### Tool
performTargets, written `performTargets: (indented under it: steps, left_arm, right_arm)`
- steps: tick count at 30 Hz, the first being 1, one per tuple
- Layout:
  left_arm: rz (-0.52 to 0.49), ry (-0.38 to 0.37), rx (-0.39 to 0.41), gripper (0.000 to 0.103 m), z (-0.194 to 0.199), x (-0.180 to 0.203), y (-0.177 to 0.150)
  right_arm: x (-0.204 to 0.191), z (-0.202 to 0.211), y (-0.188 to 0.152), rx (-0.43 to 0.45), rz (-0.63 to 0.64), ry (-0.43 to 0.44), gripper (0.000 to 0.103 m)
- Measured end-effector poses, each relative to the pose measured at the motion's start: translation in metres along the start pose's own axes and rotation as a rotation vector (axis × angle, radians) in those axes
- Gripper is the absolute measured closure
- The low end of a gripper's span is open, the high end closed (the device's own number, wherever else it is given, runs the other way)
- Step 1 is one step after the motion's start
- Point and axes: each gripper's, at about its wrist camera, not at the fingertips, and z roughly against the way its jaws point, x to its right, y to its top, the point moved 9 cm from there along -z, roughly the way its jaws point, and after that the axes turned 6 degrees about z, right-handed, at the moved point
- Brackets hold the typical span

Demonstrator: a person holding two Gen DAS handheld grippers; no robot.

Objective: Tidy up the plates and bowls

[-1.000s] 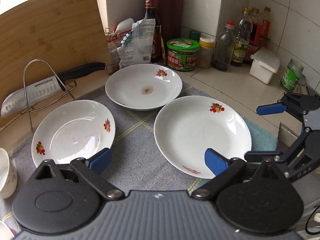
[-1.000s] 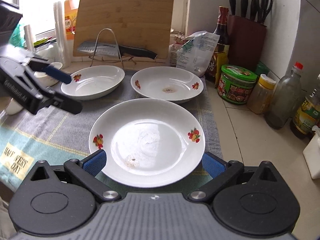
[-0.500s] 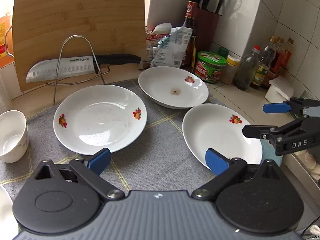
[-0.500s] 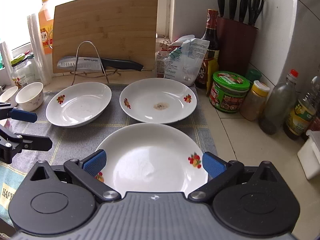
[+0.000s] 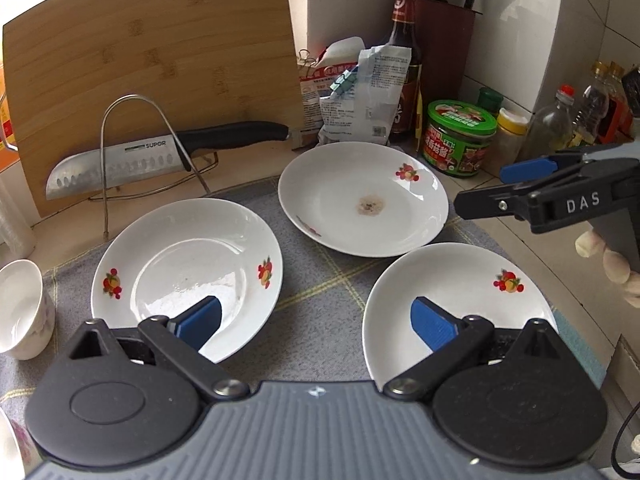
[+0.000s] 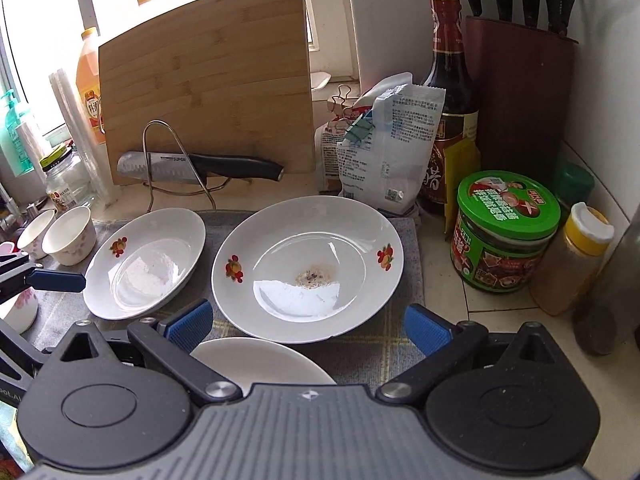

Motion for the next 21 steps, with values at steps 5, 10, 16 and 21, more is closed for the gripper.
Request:
performTargets:
  steps: [5, 10, 16, 21]
  left_arm:
    - [-0.078, -0.023, -0.023, 0.003, -0.013, 0.005, 0.011]
    - [-0.13, -0.053, -0.038, 0.003, -0.029, 0.003, 0.038]
    - [-0.16, -0.076, -0.06, 0.003, -0.057, 0.004, 0.068]
    - [-0.162, -0.088, -0.074, 0.003, -0.078, 0.004, 0.084]
  right_arm:
    - [0.01, -0.014, 0.001, -0.019, 0.06, -0.035, 0.0]
    - [0.033, -0.019, -0.002, -0.053, 0.18, -0.067, 0.0]
    - [0.055, -0.032, -0.008, -0.085, 0.29, -0.046, 0.011]
    - [0.053, -0.044, -0.014, -0.118, 0.384, 0.035, 0.016]
